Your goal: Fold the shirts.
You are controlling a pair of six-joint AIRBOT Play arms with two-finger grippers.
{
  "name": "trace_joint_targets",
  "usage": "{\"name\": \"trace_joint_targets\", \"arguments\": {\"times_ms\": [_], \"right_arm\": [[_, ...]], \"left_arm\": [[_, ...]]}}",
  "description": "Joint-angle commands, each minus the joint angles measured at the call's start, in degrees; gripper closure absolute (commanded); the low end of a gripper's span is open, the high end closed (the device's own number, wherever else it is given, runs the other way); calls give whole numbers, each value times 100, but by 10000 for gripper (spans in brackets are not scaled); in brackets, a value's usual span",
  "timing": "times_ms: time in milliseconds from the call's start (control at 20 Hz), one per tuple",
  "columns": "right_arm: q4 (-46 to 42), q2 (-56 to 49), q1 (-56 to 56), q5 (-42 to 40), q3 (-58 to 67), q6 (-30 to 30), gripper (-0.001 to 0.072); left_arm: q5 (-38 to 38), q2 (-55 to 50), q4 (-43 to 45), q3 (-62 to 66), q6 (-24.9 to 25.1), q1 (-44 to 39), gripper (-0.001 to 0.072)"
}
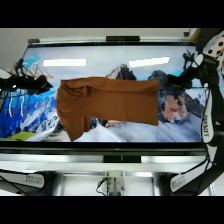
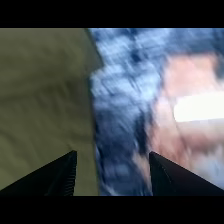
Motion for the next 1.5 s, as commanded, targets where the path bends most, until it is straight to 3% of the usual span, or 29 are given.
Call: {"name": "trace_joint_targets", "arguments": {"times_ms": [0,50,150,200,350,750,850,950,1000,1100,1450], "right_arm": [[61,354,-315,1207,-267,-363,152],[133,503,-402,1180,-494,-361,152],[236,754,-474,1062,-970,-407,152],[234,833,-474,1012,-1167,-424,152],[345,876,-463,1005,-1495,-496,152],[520,876,-463,852,-1550,-501,152],[529,876,-463,968,-1550,-503,152],[507,879,-463,1067,-1609,-516,114],[514,883,-503,1187,-1805,-654,37],[732,918,-590,1108,-2411,-715,38],[1445,970,-463,-741,-3777,-785,49]], "left_arm": [[-1838,61,179,-468,144,691,247],[-1777,125,177,-850,286,780,144],[-1408,142,140,-1545,455,846,148],[-1117,142,37,-1775,590,837,184],[-299,122,-651,-2083,883,780,184],[426,-245,-1099,-2090,831,361,185],[450,-321,-1106,-2090,837,232,329],[398,-317,-1115,-2076,940,203,676],[315,-317,-1115,-2048,1008,203,673],[122,-302,-1113,-1987,1204,205,673],[22,-164,-1115,-1976,1285,203,672]]}}
